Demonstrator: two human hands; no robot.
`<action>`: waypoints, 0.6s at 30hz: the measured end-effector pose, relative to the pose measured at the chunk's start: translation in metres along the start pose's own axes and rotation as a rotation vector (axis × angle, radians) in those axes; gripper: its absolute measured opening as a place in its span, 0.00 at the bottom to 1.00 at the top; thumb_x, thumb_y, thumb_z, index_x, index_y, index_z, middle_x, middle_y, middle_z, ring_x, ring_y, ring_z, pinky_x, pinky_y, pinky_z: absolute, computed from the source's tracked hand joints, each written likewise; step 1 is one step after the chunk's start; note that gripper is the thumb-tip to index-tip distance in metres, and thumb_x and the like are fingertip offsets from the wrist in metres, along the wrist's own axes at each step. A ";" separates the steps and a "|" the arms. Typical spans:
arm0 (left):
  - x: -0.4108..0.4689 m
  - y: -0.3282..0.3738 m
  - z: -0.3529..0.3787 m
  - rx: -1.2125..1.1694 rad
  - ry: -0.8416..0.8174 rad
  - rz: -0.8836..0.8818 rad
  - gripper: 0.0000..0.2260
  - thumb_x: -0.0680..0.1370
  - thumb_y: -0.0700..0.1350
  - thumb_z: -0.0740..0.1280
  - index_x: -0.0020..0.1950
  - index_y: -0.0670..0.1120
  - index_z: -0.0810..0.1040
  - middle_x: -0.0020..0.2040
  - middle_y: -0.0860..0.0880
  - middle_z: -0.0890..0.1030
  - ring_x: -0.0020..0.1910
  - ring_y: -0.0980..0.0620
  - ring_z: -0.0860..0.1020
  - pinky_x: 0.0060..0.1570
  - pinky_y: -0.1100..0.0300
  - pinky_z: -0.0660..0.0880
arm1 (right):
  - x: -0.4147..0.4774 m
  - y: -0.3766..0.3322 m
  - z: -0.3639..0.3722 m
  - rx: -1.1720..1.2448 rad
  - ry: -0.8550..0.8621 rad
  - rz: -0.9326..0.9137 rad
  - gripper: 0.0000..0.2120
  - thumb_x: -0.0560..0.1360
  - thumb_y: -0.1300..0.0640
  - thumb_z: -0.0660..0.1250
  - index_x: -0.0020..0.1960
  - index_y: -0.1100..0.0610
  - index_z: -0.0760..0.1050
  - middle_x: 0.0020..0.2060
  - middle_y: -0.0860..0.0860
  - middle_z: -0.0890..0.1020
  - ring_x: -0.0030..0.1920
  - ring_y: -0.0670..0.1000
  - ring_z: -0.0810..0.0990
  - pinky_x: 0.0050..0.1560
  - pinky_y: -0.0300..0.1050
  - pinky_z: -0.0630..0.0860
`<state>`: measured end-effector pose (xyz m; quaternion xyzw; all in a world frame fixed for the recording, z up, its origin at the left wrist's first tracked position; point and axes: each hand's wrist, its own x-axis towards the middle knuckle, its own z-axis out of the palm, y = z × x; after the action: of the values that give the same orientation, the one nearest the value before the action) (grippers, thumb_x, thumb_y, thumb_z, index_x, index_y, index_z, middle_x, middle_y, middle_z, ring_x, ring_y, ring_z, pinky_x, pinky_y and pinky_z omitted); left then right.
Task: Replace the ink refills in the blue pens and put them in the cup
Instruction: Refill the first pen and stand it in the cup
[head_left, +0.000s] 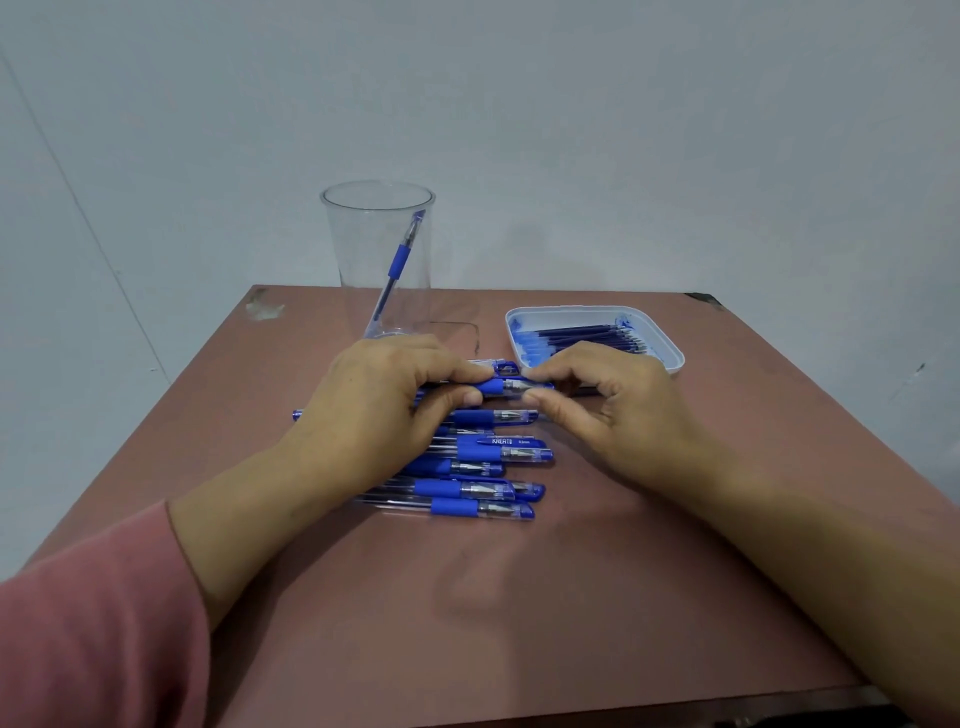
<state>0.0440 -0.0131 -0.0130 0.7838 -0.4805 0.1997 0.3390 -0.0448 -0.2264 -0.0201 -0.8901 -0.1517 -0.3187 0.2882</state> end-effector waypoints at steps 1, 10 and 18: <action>0.000 0.000 0.000 -0.004 0.004 -0.001 0.10 0.75 0.50 0.68 0.54 0.52 0.84 0.41 0.57 0.82 0.39 0.56 0.79 0.40 0.56 0.77 | 0.000 -0.001 0.000 -0.005 0.010 -0.012 0.08 0.74 0.57 0.72 0.52 0.58 0.81 0.43 0.48 0.83 0.44 0.43 0.81 0.46 0.36 0.77; 0.000 0.004 -0.002 0.008 -0.006 0.002 0.09 0.75 0.48 0.69 0.53 0.52 0.84 0.40 0.56 0.82 0.39 0.56 0.80 0.39 0.55 0.78 | -0.001 -0.001 0.002 -0.060 0.038 -0.110 0.09 0.75 0.57 0.71 0.51 0.61 0.81 0.43 0.51 0.83 0.43 0.45 0.80 0.46 0.38 0.77; -0.008 0.011 -0.003 0.238 -0.126 -0.047 0.20 0.77 0.59 0.61 0.66 0.52 0.75 0.55 0.54 0.80 0.54 0.52 0.78 0.52 0.54 0.76 | 0.004 0.005 0.000 -0.018 -0.050 0.095 0.07 0.76 0.58 0.69 0.54 0.52 0.78 0.43 0.44 0.79 0.45 0.45 0.78 0.47 0.31 0.73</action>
<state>0.0307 -0.0090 -0.0122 0.8405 -0.4551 0.1978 0.2174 -0.0397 -0.2301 -0.0192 -0.9066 -0.1134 -0.2836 0.2913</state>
